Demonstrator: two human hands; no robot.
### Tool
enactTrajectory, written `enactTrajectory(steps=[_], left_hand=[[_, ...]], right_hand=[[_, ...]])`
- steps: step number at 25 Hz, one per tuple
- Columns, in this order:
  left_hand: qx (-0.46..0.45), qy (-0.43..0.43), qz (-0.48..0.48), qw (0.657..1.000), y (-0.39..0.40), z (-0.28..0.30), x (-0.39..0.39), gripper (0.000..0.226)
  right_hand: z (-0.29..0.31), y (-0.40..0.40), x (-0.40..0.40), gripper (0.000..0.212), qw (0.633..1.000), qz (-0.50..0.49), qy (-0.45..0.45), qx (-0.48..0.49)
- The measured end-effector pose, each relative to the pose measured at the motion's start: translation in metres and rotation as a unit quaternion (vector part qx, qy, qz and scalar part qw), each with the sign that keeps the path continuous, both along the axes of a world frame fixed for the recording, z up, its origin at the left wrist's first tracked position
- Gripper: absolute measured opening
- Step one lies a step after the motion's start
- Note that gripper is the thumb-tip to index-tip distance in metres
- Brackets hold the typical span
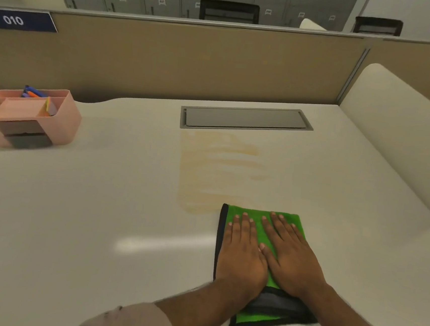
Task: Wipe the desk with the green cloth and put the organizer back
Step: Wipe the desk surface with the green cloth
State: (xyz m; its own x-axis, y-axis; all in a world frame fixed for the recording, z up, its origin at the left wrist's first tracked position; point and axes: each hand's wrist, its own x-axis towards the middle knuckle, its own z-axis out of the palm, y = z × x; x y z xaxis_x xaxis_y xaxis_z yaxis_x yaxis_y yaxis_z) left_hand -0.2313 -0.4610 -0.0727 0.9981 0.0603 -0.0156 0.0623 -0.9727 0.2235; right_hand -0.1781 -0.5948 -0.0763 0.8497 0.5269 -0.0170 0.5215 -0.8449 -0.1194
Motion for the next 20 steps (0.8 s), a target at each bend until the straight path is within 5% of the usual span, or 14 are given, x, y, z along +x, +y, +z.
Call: enactTrajectory(steps=[10, 20], left_hand=[[-0.014, -0.032, -0.039, 0.999, 0.026, 0.0, 0.053, 0.059], [-0.006, -0.073, 0.054, 0.996, 0.138, -0.014, 0.03, 0.062]], right_hand=[[-0.003, 0.026, 0.058, 0.06, 1.0, -0.016, -0.008, -0.021], [-0.006, 0.152, 0.05, 0.062, 0.998, 0.052, -0.016, 0.036]])
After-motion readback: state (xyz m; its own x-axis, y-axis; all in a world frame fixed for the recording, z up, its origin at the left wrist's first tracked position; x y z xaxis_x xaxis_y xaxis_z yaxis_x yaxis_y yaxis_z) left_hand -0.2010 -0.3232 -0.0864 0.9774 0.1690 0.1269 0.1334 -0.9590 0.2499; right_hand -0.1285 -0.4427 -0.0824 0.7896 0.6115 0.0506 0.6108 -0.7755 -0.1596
